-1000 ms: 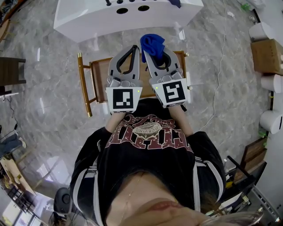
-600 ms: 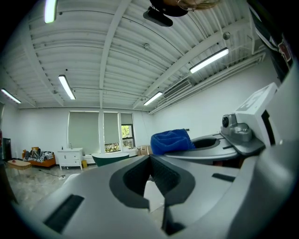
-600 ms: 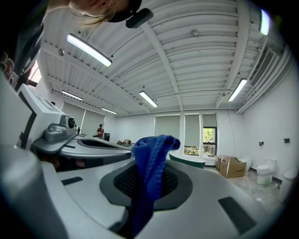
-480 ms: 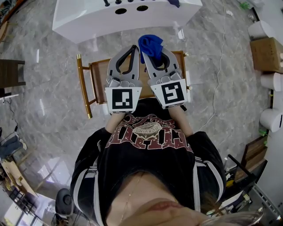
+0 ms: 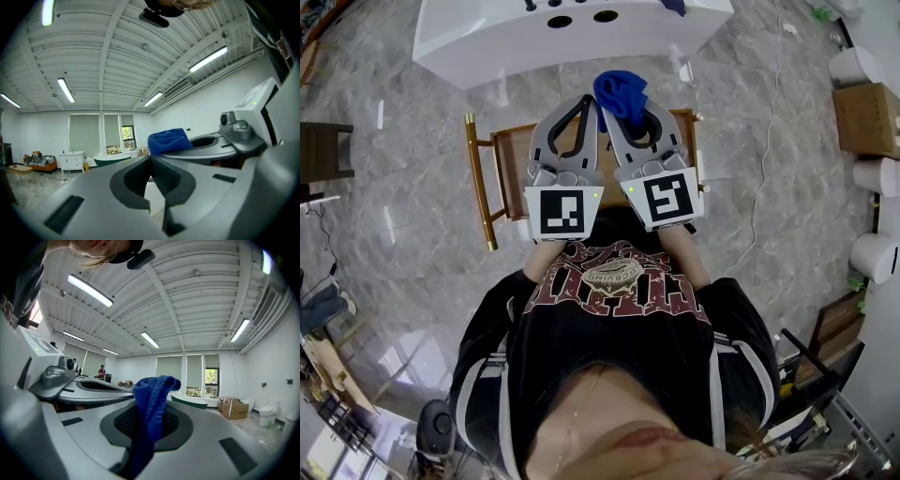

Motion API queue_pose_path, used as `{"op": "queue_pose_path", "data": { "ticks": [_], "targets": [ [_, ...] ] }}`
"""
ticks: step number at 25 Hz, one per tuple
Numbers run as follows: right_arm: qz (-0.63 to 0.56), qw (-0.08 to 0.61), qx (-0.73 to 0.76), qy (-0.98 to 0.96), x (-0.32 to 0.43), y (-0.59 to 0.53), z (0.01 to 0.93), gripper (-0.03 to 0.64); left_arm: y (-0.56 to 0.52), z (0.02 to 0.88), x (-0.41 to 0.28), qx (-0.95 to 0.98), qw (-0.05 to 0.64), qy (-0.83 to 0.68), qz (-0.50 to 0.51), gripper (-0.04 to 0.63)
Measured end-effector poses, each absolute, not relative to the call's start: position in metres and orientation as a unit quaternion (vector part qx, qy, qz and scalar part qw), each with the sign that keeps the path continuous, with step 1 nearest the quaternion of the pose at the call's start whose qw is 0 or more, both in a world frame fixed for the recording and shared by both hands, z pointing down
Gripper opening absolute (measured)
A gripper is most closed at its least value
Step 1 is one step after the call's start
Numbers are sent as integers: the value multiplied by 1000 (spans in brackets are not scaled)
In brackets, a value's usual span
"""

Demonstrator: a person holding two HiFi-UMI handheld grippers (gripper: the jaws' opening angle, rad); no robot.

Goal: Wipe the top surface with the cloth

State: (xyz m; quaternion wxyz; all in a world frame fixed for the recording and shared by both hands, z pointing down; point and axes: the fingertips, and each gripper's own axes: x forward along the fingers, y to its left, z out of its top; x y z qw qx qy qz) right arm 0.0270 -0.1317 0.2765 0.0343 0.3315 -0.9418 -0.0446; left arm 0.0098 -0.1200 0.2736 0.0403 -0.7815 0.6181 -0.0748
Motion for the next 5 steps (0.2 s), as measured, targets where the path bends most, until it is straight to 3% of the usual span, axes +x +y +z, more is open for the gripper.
{"op": "queue_pose_path", "data": {
  "ticks": [5],
  "targets": [
    [-45,34,329,-943,28,-135,274,64,-123,268,13,-782,44,618,-69,49]
  ]
}}
